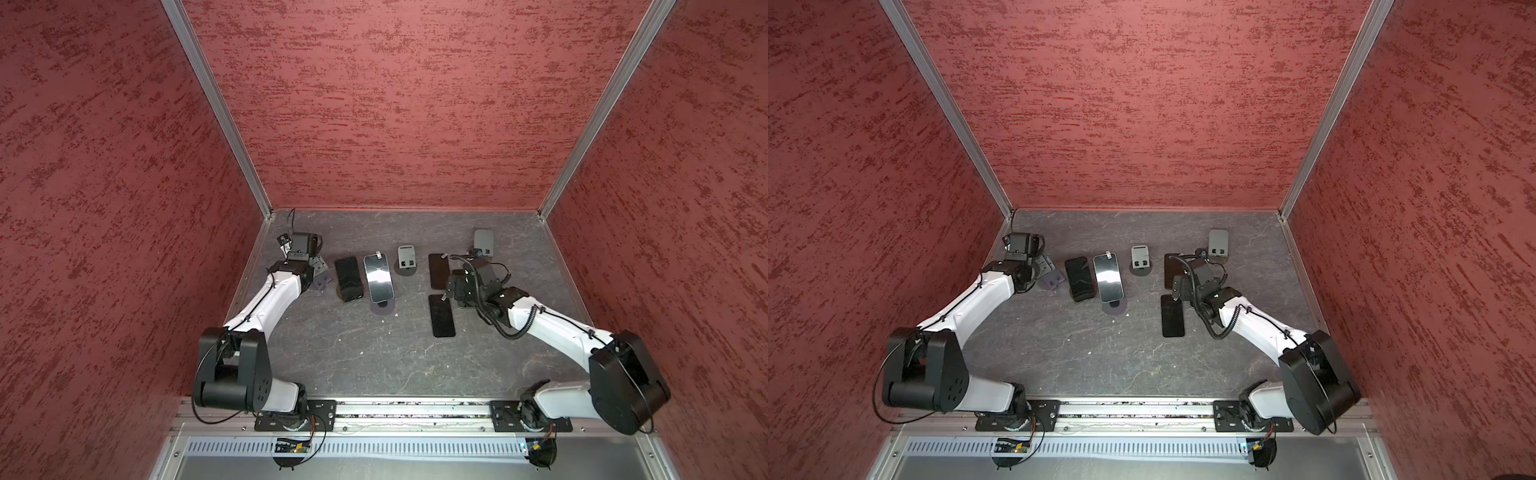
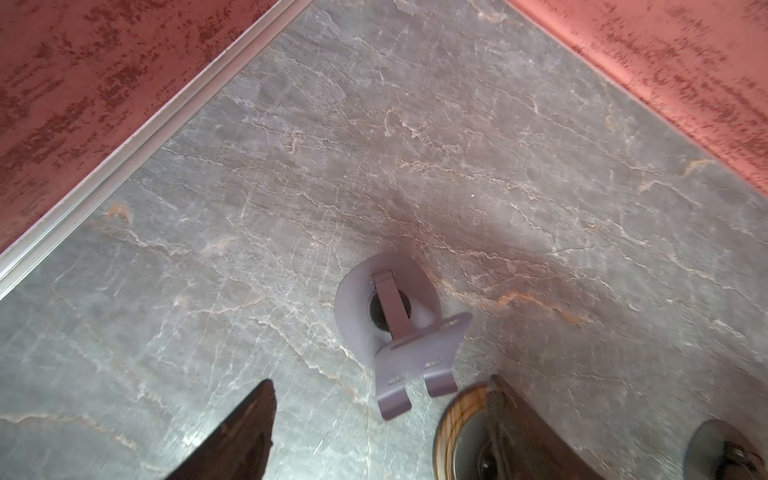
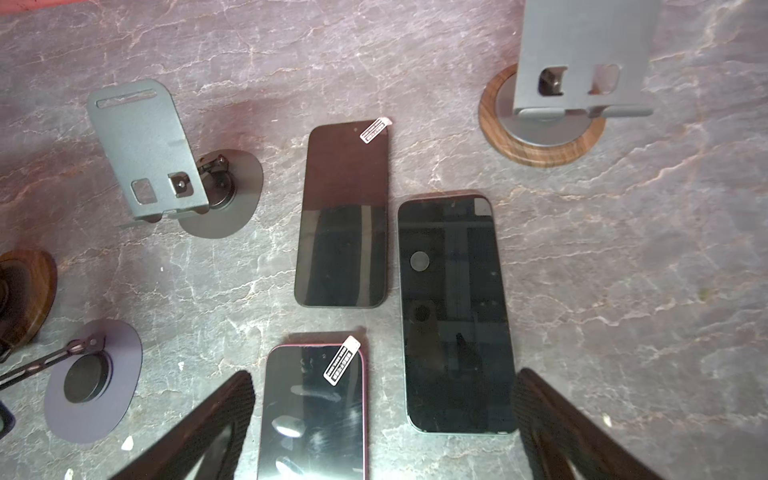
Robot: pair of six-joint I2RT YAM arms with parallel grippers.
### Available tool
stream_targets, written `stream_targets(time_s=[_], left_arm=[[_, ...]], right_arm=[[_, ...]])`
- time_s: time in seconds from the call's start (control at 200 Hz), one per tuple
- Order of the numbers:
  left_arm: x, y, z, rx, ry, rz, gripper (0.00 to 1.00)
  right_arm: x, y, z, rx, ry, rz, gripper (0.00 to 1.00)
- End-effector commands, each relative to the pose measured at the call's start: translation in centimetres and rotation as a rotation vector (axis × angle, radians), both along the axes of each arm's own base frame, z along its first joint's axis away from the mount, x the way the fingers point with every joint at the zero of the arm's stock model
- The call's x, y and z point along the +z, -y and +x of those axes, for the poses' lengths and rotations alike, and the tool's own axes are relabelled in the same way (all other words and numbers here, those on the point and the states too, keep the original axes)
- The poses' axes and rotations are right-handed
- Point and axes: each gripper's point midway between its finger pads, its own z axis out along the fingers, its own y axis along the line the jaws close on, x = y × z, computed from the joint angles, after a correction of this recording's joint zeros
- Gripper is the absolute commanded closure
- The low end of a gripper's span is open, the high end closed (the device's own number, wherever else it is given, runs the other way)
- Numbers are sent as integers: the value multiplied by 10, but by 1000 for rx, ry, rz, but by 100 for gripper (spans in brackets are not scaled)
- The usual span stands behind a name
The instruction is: Remove the phone from the phone stand
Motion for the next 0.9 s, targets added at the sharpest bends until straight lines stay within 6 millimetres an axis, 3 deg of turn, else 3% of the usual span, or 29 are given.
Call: stream_targets(time_s=[0.0, 0.22, 0.376, 0.691, 0.892], left_arm=[[9, 2, -9, -30, 37, -8, 19], [14, 26, -29, -162, 111, -96, 12], [25, 49, -48, -288, 177, -147, 0], [47, 102, -87, -541, 272, -263, 0], [58, 136, -99, -666, 334, -354, 0]], right_arm=[[6, -9, 8, 6, 0, 54, 1], [0, -16, 11, 14, -33, 66, 1], [7, -26, 14, 28, -28, 97, 1], [12, -54, 19, 79, -45, 109, 1], [21, -76, 19, 114, -41, 105, 1]])
